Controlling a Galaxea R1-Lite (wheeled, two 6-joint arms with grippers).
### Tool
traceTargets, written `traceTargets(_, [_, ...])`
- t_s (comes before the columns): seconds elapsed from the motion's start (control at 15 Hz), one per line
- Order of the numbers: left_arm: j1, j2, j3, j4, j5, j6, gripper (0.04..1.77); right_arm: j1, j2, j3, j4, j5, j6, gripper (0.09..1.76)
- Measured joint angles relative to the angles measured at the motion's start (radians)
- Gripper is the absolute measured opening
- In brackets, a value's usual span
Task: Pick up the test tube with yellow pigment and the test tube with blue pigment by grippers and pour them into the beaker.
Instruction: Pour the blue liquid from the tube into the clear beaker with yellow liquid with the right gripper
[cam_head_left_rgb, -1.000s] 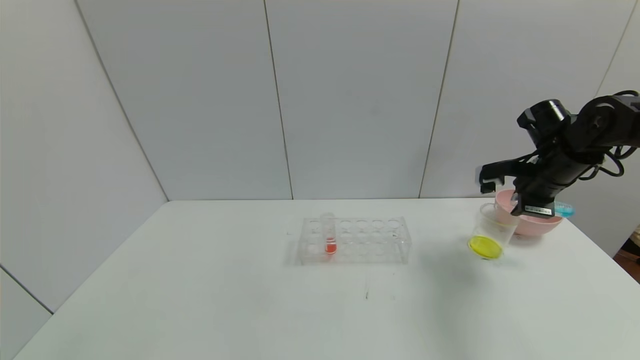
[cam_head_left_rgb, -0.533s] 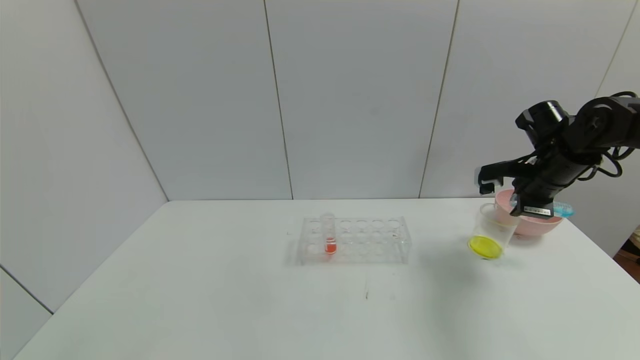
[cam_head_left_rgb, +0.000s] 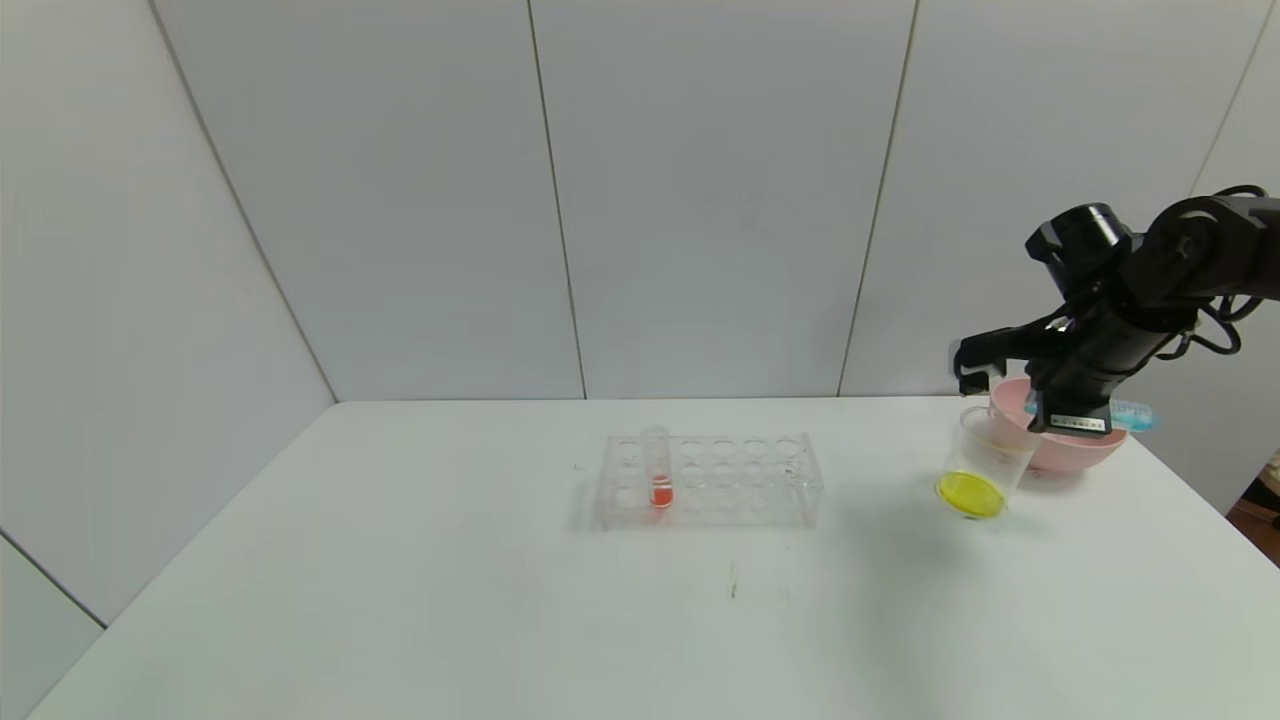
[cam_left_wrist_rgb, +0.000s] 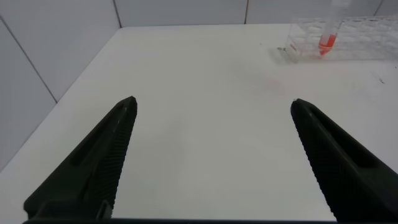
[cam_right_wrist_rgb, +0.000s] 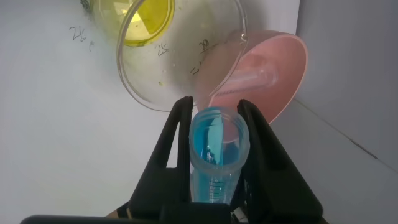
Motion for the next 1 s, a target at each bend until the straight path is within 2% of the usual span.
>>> traceTargets(1.0, [0.000,0.000,0.000,0.000,0.000,0.000,1.76,0.029,0.005,0.000,-0.023,-0.095,-0.025,0.55])
